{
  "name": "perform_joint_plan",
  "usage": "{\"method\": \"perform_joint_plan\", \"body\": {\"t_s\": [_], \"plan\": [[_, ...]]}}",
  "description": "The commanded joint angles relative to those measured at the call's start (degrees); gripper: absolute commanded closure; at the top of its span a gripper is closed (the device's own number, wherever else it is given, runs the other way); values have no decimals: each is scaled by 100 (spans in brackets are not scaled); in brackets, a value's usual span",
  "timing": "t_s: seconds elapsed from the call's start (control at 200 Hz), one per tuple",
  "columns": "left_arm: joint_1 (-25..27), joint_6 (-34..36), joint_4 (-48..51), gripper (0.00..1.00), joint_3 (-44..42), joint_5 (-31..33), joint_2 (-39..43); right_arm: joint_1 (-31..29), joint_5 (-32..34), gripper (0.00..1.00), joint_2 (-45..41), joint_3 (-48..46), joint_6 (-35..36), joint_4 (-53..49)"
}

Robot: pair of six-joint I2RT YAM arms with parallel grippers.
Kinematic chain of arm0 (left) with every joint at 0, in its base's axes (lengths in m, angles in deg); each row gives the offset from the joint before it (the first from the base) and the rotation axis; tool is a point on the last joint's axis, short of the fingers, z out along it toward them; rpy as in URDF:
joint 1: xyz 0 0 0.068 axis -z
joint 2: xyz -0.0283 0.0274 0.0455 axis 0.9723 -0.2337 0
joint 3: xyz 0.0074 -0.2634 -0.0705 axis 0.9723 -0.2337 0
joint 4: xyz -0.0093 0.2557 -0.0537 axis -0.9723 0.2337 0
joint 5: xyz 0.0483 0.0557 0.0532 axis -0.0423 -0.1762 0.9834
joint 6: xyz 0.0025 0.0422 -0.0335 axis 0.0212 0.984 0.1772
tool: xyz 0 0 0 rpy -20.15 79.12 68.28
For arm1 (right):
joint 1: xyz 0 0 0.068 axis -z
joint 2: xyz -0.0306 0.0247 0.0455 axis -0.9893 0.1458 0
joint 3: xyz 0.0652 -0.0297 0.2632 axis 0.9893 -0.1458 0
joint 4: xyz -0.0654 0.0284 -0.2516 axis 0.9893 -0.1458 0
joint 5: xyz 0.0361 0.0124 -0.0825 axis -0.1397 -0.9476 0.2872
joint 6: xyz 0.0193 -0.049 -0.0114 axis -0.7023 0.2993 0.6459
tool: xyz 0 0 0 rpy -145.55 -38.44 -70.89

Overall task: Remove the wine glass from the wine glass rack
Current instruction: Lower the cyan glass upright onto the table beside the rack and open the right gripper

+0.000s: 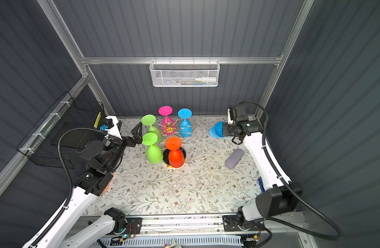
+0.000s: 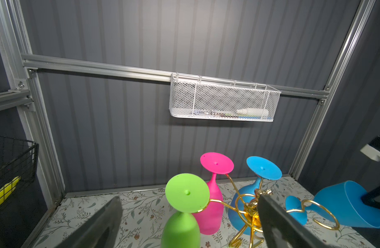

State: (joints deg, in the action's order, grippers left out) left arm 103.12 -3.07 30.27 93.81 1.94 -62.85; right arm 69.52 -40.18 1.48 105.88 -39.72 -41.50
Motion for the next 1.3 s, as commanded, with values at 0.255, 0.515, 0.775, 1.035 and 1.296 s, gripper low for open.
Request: {"method": "perform_joint_plan", "body": {"t_s": [0.255, 0.515, 0.775, 1.035, 1.296], "plan": [[-27, 77, 503, 0, -82, 140, 399, -47, 87, 100, 2156, 2109, 460, -800], [-27, 69, 666, 0, -15, 141, 520, -175, -74, 100, 3543, 3908, 651, -1773], [-27, 60, 746, 0, 20, 128, 517, -319, -65, 100, 4197, 4654, 763, -2217], [-27, 83, 771, 0, 67, 123, 473, -372, -71, 99, 4393, 4695, 821, -2269], [-27, 44, 749, 0, 46, 94, 487, -394, -67, 94, 4446, 4748, 881, -2301]]}}
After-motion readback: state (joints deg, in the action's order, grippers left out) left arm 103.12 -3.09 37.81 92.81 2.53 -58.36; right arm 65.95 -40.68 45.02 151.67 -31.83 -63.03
